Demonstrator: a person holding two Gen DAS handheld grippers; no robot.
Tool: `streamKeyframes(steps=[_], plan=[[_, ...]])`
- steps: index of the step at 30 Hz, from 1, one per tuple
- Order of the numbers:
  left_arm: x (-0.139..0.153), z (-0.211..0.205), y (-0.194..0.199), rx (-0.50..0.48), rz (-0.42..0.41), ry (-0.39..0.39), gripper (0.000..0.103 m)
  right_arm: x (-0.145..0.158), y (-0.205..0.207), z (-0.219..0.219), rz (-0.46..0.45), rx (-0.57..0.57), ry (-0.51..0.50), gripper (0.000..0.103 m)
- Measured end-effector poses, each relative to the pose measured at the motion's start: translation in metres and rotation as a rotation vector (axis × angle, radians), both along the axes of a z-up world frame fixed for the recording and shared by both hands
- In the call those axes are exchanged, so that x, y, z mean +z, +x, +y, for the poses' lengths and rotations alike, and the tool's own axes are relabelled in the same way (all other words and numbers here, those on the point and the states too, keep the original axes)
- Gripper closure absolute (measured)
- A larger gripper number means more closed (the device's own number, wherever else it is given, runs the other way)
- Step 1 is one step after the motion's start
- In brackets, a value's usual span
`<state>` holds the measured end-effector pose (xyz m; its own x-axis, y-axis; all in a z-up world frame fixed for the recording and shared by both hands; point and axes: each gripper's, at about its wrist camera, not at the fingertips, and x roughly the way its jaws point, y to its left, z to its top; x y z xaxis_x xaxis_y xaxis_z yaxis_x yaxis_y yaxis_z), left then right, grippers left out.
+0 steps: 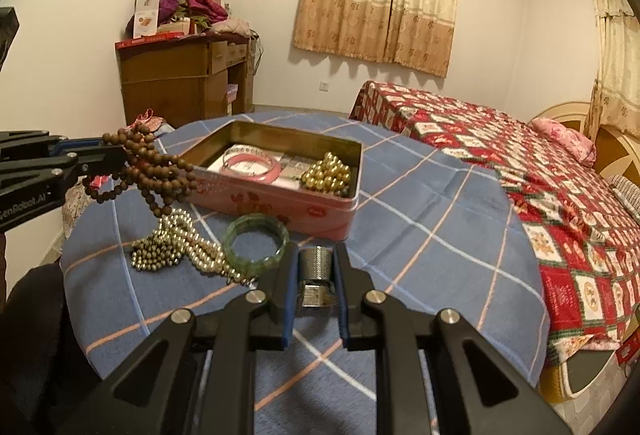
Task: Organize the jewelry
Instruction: 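Carry the wooden beads and silver watch into the tin and open both tools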
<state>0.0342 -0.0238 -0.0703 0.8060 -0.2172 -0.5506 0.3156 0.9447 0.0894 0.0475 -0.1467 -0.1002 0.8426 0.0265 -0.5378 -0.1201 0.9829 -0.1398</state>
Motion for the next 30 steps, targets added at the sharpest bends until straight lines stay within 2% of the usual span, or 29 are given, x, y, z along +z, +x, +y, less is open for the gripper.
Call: streamKeyframes(steps=[15,30], plan=[[0.028,-0.008,0.029,0.001,-0.059,0.015,0.090,0.042,0.021,0.004,-0.079,0.016,-0.041,0.084],[0.037,-0.013,0.075,0.022,-0.063,0.041,0.090,0.056,0.054,0.009,-0.091,0.030,-0.067,0.085]])
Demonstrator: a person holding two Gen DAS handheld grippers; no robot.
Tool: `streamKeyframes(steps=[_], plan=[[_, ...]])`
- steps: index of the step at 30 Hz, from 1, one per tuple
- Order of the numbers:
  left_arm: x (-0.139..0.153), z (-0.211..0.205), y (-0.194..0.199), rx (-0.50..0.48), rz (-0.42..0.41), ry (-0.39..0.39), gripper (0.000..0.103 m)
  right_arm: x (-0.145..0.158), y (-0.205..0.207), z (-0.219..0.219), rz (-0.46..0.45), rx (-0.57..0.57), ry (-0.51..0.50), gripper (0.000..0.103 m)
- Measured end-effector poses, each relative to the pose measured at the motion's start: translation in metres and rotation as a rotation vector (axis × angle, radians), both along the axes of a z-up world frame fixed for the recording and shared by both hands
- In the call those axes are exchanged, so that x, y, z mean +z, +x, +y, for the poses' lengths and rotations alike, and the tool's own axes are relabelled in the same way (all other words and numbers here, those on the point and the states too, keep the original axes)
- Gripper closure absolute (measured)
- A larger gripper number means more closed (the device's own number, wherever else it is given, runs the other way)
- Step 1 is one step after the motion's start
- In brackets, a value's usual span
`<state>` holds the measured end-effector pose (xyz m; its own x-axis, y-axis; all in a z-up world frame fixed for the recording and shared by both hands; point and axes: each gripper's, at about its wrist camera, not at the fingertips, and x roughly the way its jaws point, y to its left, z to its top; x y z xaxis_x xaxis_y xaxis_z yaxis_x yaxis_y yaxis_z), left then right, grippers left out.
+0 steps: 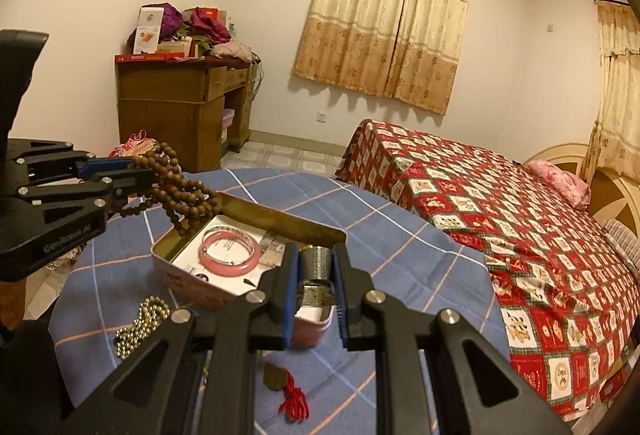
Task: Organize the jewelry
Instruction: 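Carry the wooden beads and silver watch into the tin and open both tools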
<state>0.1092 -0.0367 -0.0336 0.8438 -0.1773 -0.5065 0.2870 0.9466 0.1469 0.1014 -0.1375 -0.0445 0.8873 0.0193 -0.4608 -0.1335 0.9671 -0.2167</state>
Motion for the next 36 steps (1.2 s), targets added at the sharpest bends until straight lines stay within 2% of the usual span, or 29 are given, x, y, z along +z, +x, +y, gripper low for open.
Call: streamKeyframes(steps=[20,36], plan=[[-0.009,-0.008,0.052,0.017,0.042,-0.004,0.090,-0.006,0.053,0.011,0.053,-0.011,-0.012,0.084],[-0.027,-0.018,0.075,0.033,0.074,0.013,0.090,-0.021,0.081,0.011,0.114,-0.023,0.038,0.084]])
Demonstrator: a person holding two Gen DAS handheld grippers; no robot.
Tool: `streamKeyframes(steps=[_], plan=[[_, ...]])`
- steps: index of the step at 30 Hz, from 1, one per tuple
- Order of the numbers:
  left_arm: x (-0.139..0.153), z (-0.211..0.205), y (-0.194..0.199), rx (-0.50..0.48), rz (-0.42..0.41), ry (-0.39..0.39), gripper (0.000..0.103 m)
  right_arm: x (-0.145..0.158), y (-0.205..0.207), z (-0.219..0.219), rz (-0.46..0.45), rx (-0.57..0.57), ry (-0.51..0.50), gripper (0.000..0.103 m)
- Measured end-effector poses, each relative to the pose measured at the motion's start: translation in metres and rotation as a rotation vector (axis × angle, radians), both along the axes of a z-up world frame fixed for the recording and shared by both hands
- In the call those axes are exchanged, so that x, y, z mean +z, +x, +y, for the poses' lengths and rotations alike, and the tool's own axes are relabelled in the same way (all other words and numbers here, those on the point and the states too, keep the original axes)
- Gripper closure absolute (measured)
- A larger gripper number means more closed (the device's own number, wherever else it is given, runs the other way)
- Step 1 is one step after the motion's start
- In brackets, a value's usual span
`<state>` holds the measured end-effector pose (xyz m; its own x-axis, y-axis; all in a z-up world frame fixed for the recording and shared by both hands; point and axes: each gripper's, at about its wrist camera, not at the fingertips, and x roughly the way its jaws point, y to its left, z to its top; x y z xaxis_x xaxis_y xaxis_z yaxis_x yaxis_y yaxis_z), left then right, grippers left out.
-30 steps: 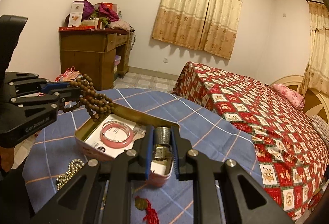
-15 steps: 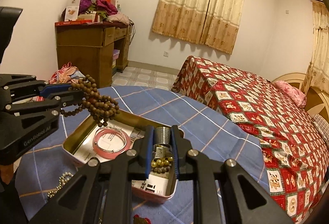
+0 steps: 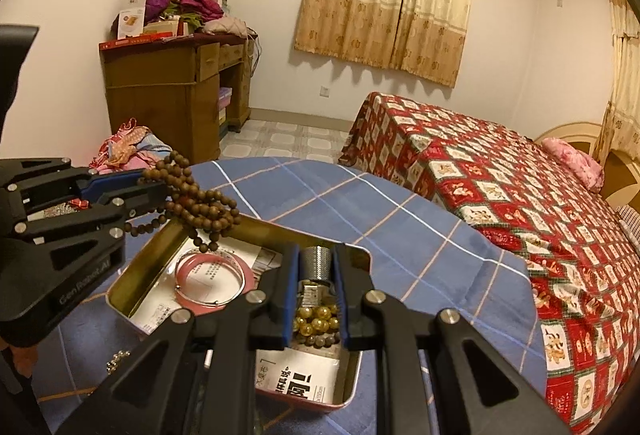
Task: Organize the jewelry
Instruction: 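Carry the wooden beads and silver watch into the tin and open both tools, then withdraw both open tools from the tin back to the remaining jewelry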
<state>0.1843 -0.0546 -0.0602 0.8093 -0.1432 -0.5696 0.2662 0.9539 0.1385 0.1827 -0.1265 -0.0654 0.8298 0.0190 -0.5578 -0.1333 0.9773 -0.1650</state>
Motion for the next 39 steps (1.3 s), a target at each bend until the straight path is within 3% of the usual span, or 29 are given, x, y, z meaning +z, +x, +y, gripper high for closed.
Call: streamKeyframes(steps=[15,22,24,25,26,28,39], plan=[[-0.015,-0.002,0.006,-0.022,0.034,0.013,0.090,-0.018,0.013,-0.006,0.061,-0.008,0.020,0.084],[-0.024,-0.005,0.011,-0.002,0.049,0.065,0.088,-0.022,0.016,-0.007,0.078,-0.011,0.025,0.083],[-0.028,-0.007,0.010,0.000,0.055,0.089,0.081,-0.022,0.015,-0.010,0.069,-0.018,0.029,0.081],[-0.029,-0.007,0.009,0.013,0.050,0.110,0.063,-0.022,0.015,-0.010,0.067,-0.024,0.028,0.078],[-0.029,-0.007,0.006,0.021,0.039,0.121,0.039,-0.021,0.014,-0.011,0.067,-0.030,0.029,0.066],[-0.026,-0.003,-0.003,0.040,-0.010,0.131,0.023,-0.019,0.009,-0.013,0.056,-0.050,0.018,0.057],[-0.031,0.007,-0.008,0.078,0.013,0.132,0.023,-0.020,-0.015,-0.016,0.050,-0.080,0.019,0.048]])
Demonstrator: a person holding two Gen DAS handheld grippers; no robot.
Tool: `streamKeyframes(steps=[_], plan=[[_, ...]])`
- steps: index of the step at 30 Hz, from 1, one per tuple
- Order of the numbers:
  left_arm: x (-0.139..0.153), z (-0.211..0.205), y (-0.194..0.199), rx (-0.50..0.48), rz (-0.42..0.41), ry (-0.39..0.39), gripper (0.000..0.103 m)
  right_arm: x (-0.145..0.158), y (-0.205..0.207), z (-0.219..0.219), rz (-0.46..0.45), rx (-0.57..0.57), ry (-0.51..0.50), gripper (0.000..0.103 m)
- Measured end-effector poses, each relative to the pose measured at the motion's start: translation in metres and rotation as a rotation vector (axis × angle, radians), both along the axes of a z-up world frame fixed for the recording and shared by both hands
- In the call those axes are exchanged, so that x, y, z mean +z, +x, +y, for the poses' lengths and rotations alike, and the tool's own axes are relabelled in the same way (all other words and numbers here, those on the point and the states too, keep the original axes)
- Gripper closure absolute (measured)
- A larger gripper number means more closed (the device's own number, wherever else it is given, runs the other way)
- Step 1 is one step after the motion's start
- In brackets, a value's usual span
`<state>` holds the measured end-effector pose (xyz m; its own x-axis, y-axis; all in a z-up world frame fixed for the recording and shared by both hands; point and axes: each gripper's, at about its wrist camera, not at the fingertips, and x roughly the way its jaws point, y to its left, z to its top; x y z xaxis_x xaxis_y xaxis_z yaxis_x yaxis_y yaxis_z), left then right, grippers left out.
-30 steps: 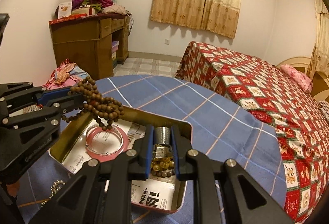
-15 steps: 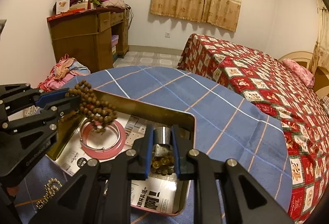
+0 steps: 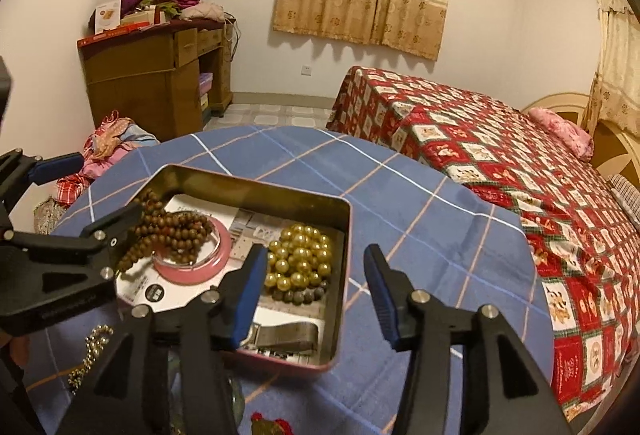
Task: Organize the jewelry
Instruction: 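Withdraw both open tools from the tin back to the remaining jewelry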
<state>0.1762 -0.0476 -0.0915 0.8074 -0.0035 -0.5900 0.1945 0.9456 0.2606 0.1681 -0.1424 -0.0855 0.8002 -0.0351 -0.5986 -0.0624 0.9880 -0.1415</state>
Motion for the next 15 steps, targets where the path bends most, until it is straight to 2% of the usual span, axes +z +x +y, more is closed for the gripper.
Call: streamKeyframes(steps=[6,15], plan=[[0.001,0.001,-0.004,0.004,0.002,0.002,0.023,0.000,-0.006,0.000,-0.005,0.002,0.010,0.046],[0.001,0.003,-0.012,0.010,0.004,-0.004,0.023,-0.002,-0.019,-0.003,-0.013,-0.009,0.019,0.038]])
